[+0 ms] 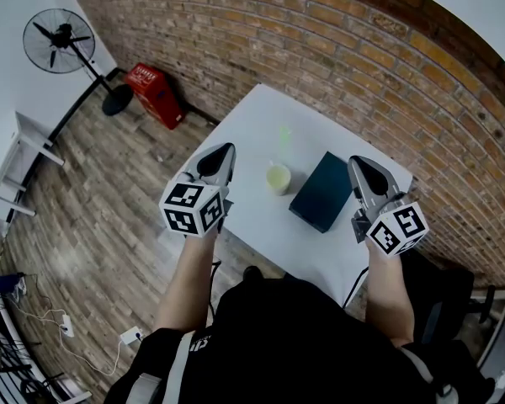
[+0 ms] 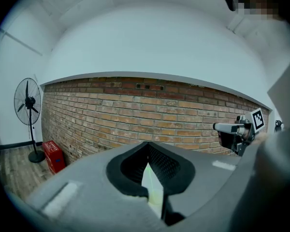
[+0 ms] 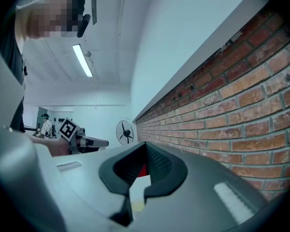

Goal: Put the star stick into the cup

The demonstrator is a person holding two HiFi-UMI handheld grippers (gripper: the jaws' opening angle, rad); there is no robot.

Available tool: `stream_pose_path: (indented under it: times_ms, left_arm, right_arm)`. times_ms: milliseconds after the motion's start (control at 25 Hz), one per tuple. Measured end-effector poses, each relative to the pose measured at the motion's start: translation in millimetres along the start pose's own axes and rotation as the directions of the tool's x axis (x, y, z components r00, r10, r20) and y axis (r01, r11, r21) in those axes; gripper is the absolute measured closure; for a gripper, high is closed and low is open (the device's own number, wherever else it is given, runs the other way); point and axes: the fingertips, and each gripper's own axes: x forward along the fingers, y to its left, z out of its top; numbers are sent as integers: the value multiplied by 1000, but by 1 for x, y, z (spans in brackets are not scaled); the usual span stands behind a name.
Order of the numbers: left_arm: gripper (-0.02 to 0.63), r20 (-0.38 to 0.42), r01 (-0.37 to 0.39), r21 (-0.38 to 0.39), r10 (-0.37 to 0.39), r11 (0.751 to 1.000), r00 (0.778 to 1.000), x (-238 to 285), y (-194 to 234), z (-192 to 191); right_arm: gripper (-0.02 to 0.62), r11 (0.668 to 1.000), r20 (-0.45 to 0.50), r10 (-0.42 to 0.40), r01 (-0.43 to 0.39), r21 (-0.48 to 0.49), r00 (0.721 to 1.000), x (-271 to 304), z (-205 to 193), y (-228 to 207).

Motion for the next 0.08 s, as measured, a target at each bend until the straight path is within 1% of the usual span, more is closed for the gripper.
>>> stream_pose_path:
  times_ms: [80]
  left_arm:
    - [600,0,0,0,0,1000,1000,-1,-1,0]
  right_arm:
    - [597,1000,-1,1,-1,4,1000,-1,0,0]
